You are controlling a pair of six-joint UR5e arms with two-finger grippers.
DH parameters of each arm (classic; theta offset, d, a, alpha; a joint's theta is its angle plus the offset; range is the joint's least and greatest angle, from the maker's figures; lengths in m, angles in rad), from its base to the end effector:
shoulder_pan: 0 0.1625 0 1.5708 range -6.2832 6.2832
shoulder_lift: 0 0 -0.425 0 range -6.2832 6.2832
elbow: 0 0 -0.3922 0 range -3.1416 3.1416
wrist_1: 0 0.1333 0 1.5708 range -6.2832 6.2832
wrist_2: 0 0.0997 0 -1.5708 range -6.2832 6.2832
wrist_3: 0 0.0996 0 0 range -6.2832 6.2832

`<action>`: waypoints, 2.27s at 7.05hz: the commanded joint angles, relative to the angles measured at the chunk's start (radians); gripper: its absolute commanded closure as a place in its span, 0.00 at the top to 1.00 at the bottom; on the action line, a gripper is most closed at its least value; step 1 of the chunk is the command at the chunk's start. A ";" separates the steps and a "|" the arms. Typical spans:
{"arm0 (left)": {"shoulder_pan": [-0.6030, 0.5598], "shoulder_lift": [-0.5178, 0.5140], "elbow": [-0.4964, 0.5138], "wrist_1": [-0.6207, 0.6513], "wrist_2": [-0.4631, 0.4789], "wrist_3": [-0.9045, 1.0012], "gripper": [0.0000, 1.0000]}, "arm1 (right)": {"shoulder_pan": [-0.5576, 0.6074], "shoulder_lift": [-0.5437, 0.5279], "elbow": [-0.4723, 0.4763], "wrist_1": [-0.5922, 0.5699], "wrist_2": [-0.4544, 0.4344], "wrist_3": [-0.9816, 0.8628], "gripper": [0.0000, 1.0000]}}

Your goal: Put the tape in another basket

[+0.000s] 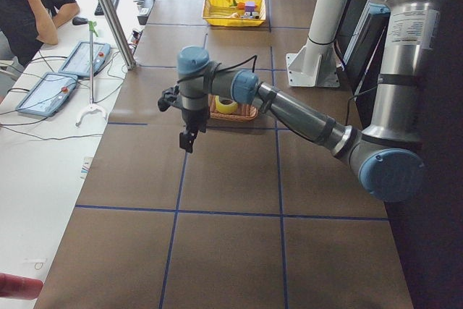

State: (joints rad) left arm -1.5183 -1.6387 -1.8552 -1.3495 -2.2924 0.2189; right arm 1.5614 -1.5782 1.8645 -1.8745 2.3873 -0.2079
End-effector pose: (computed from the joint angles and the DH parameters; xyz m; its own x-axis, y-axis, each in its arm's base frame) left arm -0.0409 -0.5084 0.5123 0.7161 0.3376 -0.6109 -0.2126 0.9392 0.2697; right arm 0.0563 -0.4721 0.5467 0.6682 -0.2003 0.7165 0.1506 0.9796 0.1334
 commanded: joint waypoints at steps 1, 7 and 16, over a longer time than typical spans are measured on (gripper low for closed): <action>-0.152 -0.024 0.236 0.007 -0.078 0.224 1.00 | 0.045 -0.016 -0.163 0.006 -0.008 -0.171 1.00; -0.090 0.014 0.222 0.001 -0.078 -0.022 1.00 | -0.006 -0.014 -0.156 0.008 -0.043 -0.047 1.00; -0.069 0.066 0.209 -0.010 -0.116 -0.041 1.00 | -0.024 -0.026 -0.166 0.023 -0.040 -0.050 1.00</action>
State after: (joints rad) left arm -1.5911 -1.5782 -1.6412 -1.3578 -2.4095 0.1763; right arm 1.5426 -1.6051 1.6981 -1.8521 2.3458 -0.2577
